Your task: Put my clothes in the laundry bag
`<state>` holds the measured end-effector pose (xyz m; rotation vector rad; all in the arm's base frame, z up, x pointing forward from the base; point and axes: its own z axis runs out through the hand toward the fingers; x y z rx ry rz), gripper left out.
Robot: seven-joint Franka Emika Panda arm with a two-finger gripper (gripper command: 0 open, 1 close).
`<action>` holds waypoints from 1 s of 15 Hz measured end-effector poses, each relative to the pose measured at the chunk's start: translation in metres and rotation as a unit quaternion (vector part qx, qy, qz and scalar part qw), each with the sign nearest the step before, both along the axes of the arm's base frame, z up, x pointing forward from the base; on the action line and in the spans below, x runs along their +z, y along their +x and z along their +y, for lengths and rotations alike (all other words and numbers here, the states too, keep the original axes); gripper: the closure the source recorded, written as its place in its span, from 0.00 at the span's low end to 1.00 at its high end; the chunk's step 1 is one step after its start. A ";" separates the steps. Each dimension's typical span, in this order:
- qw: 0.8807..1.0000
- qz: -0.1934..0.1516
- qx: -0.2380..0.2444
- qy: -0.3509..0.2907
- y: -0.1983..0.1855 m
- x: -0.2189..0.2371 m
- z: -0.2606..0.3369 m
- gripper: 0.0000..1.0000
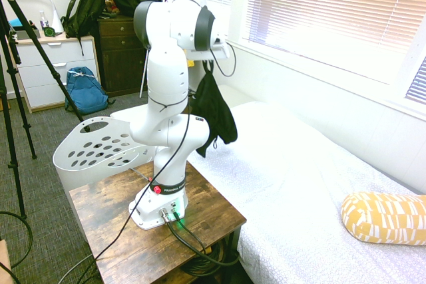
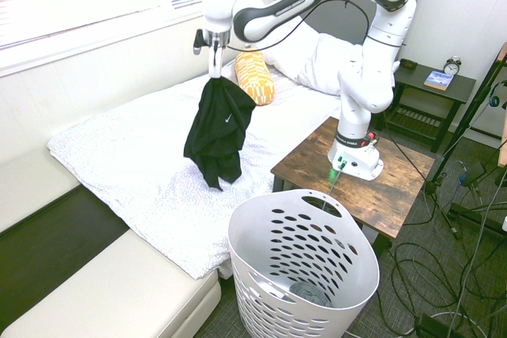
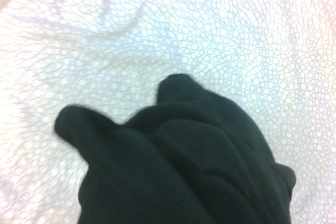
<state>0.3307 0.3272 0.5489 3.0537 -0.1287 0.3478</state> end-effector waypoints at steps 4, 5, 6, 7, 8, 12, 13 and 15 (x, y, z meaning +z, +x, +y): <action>0.998 -0.012 0.069 -0.003 -0.169 0.107 0.046 1.00; 0.996 -0.011 0.083 -0.005 -0.195 0.110 0.056 1.00; 0.996 -0.007 0.094 -0.006 -0.213 0.106 0.065 1.00; 0.995 0.006 0.100 -0.008 -0.224 0.097 0.072 1.00; 0.994 0.026 0.105 -0.013 -0.233 0.082 0.078 1.00; 0.984 0.113 0.132 -0.032 -0.298 -0.023 0.099 1.00; 0.982 0.126 0.137 -0.034 -0.317 -0.042 0.102 1.00; 0.978 0.143 0.150 -0.029 -0.347 -0.060 0.109 1.00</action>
